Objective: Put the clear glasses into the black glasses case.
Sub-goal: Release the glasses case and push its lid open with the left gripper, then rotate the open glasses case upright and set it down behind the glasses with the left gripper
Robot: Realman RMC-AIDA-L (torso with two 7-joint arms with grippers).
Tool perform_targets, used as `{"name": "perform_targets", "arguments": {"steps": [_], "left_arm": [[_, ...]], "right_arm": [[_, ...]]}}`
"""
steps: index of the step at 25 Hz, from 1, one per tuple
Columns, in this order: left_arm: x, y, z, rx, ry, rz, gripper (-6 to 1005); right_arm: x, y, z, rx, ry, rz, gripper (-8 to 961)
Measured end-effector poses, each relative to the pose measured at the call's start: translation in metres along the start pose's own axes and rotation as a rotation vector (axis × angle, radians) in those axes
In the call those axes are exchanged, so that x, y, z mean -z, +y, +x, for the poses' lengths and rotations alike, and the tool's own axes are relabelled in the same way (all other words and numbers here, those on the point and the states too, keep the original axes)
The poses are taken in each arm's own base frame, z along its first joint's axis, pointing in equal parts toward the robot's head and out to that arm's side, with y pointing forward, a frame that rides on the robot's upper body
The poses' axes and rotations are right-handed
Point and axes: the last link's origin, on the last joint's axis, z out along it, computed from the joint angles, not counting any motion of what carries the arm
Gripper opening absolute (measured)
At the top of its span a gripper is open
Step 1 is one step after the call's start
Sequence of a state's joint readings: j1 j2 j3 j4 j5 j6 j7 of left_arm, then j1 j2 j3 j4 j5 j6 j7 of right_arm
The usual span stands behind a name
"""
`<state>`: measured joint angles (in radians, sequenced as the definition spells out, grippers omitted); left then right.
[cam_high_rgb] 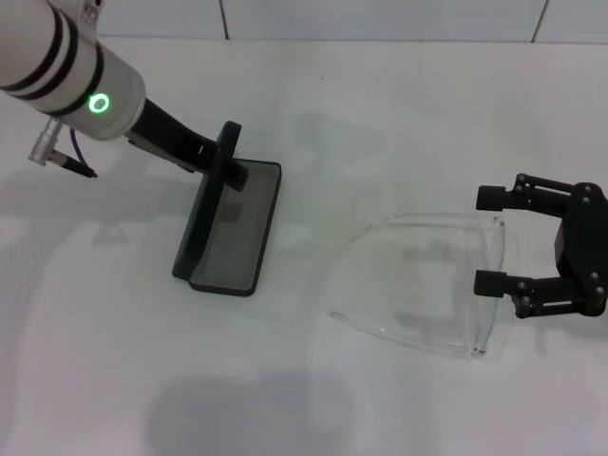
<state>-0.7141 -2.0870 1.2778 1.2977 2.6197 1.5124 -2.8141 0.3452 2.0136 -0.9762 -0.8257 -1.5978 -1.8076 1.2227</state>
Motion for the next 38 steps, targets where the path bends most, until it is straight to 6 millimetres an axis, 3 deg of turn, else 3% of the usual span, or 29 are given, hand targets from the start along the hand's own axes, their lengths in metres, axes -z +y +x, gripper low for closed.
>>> {"name": "perform_targets", "arguments": {"steps": [11,22,33,35,38], "left_arm": [[-0.016,-0.009,-0.003,0.025,-0.074,0.047,698],[-0.018,-0.006,0.001,0.001,-0.067,0.055,666],[-0.020,-0.004,0.002,-0.047,-0.078,0.089,392],[-0.018,-0.003,0.003,-0.064,-0.073,0.090,252],[-0.015,-0.001,0.004,-0.126,-0.061,0.095,230]], "right_arm": [[-0.010,-0.005,-0.005,0.002,-0.020,-0.026,883],[-0.012,-0.007,-0.004,0.004,-0.024,-0.025,882],[-0.010,-0.007,-0.003,0.001,-0.022,-0.014,882],[-0.009,-0.008,-0.003,0.002,-0.024,-0.008,882],[-0.006,-0.009,-0.004,0.015,-0.033,0.012,881]]}}
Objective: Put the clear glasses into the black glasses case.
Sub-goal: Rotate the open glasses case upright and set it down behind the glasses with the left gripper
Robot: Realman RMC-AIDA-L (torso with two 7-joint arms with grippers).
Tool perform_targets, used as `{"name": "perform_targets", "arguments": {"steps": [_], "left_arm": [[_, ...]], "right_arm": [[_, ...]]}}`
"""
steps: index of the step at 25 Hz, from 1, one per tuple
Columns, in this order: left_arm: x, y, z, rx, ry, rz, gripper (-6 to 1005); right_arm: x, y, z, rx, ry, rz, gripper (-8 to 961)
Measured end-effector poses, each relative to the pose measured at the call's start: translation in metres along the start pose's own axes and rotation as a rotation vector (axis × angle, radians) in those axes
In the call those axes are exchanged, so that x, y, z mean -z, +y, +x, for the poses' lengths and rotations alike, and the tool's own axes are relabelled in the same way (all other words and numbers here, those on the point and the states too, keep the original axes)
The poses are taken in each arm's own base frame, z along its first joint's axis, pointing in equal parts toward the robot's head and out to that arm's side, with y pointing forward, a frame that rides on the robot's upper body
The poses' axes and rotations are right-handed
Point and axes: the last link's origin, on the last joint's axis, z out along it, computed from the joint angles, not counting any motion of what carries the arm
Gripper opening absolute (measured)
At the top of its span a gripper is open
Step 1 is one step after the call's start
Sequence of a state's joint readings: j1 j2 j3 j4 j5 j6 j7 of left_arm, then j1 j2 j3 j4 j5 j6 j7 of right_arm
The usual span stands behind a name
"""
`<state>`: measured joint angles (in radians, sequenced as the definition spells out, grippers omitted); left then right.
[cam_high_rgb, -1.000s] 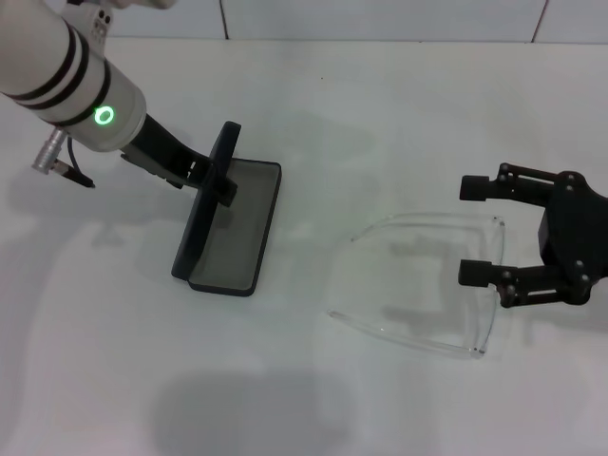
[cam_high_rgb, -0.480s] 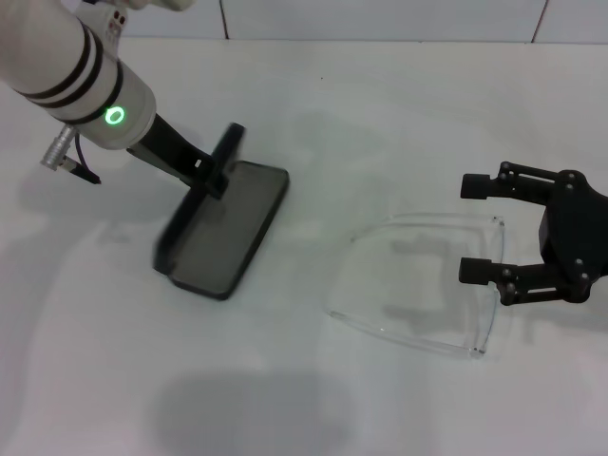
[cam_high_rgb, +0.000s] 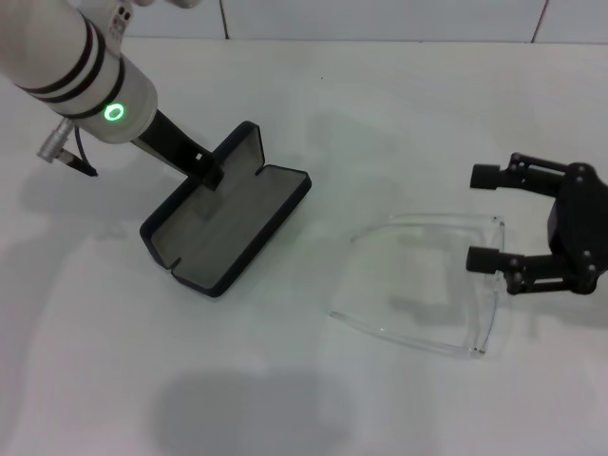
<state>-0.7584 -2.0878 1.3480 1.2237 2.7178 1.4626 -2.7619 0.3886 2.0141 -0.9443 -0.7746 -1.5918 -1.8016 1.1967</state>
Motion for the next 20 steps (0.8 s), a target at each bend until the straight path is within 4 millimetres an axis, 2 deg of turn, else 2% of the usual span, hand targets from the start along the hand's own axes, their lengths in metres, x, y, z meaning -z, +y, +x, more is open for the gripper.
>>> {"name": "perform_targets", "arguments": {"steps": [5,13,16,20], "left_arm": [[0.010,0.003,0.000,-0.127,0.057,-0.001,208],[0.013,0.010,-0.017,-0.508,0.071,0.019,208],[0.016,0.024,-0.025,-0.686,0.108,-0.001,208],[0.020,0.044,-0.024,-0.843,0.153,-0.019,207]], "right_arm": [[0.006,-0.001,-0.001,0.009,-0.045,0.035,881],[0.025,0.004,-0.001,0.023,-0.118,0.101,881],[0.032,0.005,-0.001,0.024,-0.143,0.123,881],[0.037,0.007,-0.003,0.026,-0.167,0.135,880]]}}
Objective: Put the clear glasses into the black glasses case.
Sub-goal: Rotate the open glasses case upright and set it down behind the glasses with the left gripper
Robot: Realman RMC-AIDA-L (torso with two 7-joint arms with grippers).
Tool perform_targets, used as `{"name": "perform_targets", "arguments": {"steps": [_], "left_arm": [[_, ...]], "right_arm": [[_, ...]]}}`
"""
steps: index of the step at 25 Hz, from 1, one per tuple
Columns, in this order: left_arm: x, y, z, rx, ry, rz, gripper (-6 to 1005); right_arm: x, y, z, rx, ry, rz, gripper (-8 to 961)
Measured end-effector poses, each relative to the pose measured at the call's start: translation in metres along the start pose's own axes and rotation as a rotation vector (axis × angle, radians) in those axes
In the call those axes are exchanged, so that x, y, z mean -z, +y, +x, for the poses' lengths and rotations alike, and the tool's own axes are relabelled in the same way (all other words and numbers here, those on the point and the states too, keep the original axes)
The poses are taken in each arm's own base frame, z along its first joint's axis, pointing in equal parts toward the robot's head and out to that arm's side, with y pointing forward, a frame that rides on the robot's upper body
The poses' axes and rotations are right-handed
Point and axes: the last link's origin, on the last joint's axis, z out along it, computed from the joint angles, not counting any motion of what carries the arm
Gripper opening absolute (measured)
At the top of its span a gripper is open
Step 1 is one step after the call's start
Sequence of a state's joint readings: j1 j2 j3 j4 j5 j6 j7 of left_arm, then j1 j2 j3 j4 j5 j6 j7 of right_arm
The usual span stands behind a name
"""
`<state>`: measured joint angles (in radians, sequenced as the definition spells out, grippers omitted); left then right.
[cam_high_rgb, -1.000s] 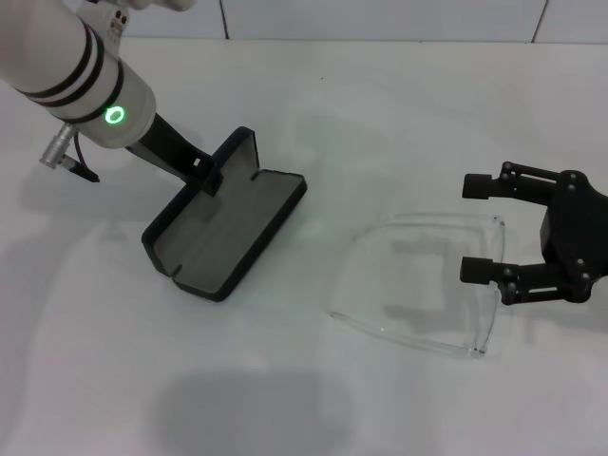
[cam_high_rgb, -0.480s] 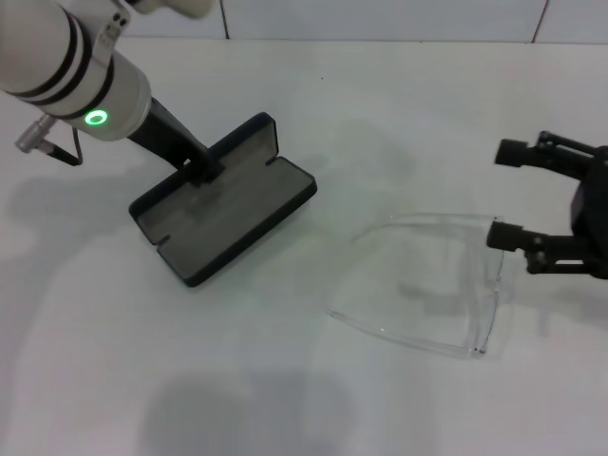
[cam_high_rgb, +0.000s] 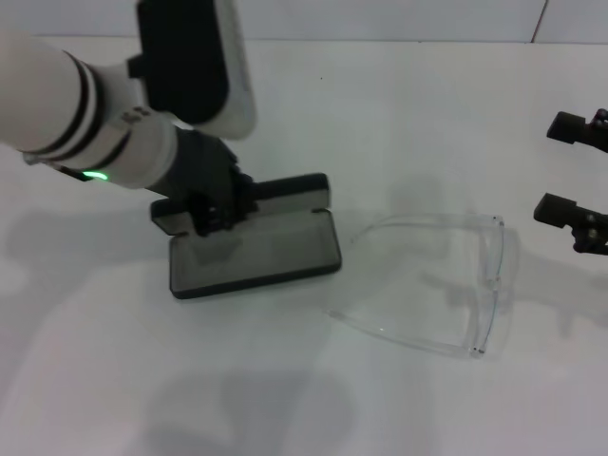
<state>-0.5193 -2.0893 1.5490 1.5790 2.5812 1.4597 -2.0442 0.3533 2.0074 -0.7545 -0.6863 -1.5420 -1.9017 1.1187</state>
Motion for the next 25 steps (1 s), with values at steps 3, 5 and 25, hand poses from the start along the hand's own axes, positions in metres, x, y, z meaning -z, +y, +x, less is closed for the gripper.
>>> {"name": "perform_targets", "arguments": {"steps": [3,5,25], "left_arm": [[-0.003,0.004,0.009,-0.064,0.008,-0.010,207],[-0.006,0.004,0.014,-0.093,0.012,-0.010,207],[-0.025,0.003,0.018,-0.079,0.019,-0.007,239]], "right_arm": [[0.001,0.002,0.000,-0.001,-0.008,-0.005,880],[0.001,0.003,0.000,-0.004,-0.011,-0.006,880],[0.016,0.012,0.000,-0.013,-0.042,0.023,879]]}}
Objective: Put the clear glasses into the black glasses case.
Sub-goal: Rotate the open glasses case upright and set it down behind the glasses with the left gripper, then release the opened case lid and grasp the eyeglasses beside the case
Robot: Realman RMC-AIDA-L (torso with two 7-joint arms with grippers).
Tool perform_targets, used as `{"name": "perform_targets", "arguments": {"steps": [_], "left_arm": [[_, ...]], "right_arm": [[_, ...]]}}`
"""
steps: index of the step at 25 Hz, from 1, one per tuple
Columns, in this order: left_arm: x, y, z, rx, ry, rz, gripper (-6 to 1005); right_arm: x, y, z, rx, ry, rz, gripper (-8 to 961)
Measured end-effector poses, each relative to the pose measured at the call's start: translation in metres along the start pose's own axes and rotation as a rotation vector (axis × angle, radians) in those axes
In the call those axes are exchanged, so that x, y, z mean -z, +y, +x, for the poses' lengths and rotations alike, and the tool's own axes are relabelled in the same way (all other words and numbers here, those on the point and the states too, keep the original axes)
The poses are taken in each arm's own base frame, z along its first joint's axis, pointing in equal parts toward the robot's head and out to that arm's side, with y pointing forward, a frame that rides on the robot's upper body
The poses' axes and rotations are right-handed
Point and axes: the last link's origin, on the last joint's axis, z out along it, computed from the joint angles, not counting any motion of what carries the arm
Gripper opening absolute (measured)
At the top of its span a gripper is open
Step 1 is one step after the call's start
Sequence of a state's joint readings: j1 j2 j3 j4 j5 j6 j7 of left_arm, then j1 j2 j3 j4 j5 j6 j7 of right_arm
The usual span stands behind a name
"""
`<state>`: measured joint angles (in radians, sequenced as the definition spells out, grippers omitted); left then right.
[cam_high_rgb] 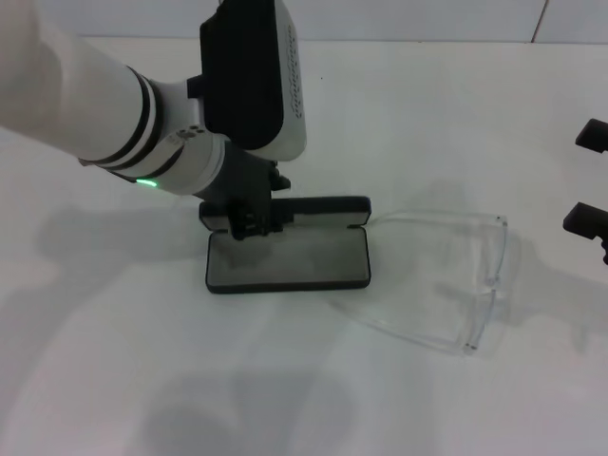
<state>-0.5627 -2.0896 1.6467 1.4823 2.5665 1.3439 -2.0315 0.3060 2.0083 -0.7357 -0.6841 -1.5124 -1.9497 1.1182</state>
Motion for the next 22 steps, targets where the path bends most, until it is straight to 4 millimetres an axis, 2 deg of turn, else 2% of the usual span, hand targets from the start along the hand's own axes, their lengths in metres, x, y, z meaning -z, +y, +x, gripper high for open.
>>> {"name": "perform_targets", "arguments": {"steps": [8,12,17,22], "left_arm": [[0.002,0.001,0.003,0.021,0.042,0.015,485],[0.019,0.000,0.014,0.059,0.161,0.028,607],[0.059,-0.006,0.022,0.175,0.450,0.036,605],[0.087,0.000,0.008,0.296,0.749,0.015,602]], "right_arm": [[0.000,0.000,0.000,0.000,0.000,-0.001,879],[0.000,0.000,0.000,0.000,0.000,-0.001,879],[0.000,-0.001,0.000,0.000,0.001,0.006,879],[0.004,-0.008,-0.004,-0.057,-0.026,0.044,878]]}}
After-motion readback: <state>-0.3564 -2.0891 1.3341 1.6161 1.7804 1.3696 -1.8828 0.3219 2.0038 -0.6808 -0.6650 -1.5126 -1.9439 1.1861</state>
